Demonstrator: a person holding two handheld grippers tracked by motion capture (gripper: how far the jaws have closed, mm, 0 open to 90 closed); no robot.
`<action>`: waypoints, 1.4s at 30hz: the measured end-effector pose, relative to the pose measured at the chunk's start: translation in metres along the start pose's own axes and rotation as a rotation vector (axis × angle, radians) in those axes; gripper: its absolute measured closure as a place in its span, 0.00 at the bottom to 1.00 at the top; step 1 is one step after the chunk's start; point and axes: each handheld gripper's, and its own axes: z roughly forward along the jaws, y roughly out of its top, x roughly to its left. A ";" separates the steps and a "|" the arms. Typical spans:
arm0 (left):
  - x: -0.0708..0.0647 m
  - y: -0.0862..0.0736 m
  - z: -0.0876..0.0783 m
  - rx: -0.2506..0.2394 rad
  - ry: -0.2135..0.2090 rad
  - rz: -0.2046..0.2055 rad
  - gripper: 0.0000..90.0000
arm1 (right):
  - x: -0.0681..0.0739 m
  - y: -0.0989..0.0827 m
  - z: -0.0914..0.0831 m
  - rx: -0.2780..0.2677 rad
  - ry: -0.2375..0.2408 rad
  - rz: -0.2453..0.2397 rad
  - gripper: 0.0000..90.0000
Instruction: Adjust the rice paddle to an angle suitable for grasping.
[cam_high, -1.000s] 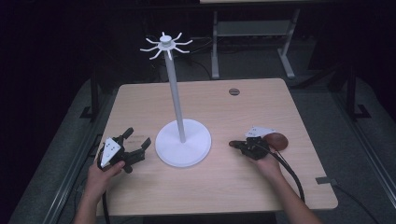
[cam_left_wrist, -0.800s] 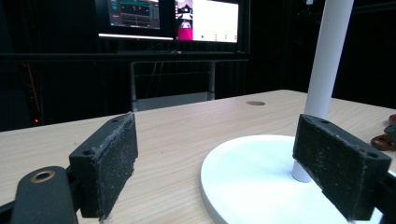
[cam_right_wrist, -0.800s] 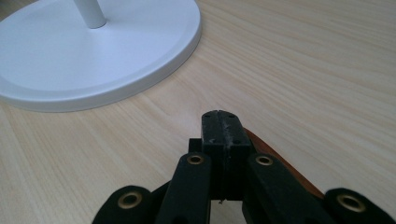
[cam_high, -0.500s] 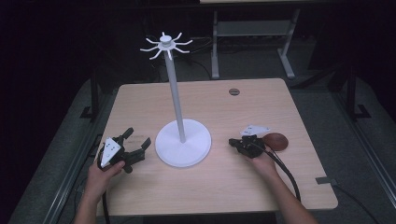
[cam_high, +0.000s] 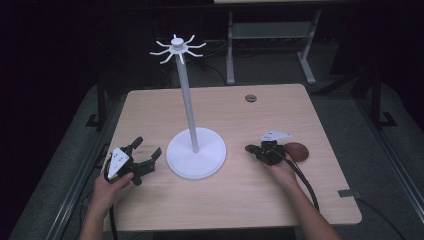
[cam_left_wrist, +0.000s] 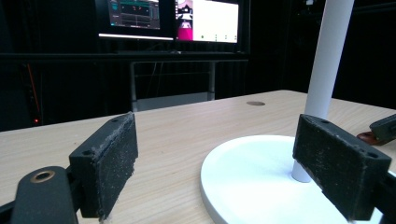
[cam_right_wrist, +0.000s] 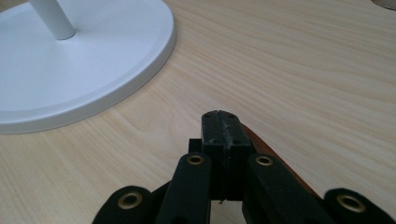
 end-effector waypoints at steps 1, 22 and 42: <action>0.000 0.000 0.000 0.000 0.000 0.000 0.15 | 0.000 0.000 0.000 0.000 0.000 0.000 1.00; 0.000 0.000 0.000 0.000 0.001 0.001 0.15 | -0.009 0.000 -0.001 0.013 -0.088 0.046 1.00; 0.000 0.000 0.000 0.001 -0.002 0.000 0.15 | -0.013 0.001 -0.007 0.012 -0.122 0.055 1.00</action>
